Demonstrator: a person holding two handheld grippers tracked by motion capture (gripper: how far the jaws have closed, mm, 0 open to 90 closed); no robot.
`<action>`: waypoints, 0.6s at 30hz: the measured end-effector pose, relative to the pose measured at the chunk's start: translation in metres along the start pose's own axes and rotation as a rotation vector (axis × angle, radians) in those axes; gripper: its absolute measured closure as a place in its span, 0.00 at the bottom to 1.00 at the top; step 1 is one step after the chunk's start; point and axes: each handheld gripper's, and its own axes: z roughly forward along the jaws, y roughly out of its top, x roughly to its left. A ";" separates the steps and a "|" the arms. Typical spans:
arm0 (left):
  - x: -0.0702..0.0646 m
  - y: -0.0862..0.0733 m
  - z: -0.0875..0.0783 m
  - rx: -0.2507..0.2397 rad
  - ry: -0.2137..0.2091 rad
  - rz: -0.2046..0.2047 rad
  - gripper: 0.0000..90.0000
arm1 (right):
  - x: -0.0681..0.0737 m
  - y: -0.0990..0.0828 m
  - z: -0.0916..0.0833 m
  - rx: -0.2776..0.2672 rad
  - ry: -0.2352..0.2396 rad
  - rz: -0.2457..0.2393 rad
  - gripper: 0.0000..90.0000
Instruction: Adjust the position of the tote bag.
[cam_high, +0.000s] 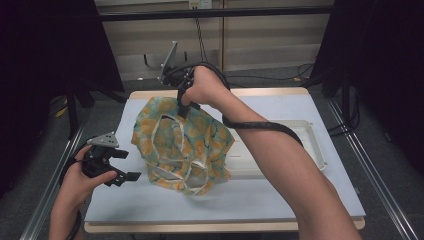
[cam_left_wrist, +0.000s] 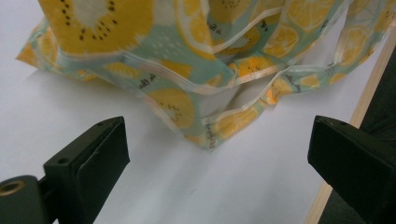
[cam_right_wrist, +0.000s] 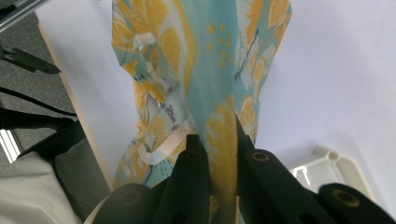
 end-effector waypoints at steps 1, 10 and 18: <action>0.000 -0.001 0.000 0.001 0.001 -0.004 0.06 | 0.000 0.000 0.000 0.000 0.000 0.000 1.00; 0.003 -0.003 -0.005 -0.007 0.025 -0.020 0.06 | -0.007 0.020 -0.005 0.011 0.018 -0.205 1.00; 0.002 -0.005 -0.008 -0.008 0.046 -0.029 0.06 | -0.020 0.027 0.005 0.038 0.032 -0.296 1.00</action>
